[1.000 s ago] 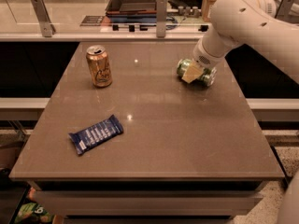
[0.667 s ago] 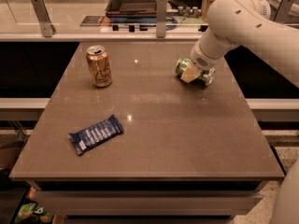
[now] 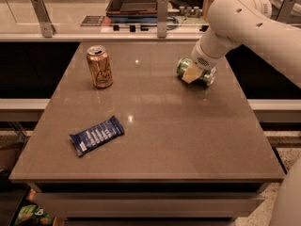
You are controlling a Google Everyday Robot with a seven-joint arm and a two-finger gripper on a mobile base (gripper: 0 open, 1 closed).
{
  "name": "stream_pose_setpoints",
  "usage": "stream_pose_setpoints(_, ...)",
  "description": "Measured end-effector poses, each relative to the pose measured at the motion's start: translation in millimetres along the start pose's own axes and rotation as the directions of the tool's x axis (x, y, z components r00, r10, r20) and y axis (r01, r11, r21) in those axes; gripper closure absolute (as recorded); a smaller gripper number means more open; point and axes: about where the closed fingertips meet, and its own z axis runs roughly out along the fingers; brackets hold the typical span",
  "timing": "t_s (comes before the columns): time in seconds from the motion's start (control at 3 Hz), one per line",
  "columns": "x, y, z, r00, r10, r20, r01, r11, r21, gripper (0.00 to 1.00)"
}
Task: Knock green can over
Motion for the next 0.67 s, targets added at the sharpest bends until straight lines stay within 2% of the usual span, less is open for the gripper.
stream_pose_setpoints(0.67,-0.3,1.7,2.5,1.000,-0.002,-0.002,0.002,1.0000,-0.005,0.13)
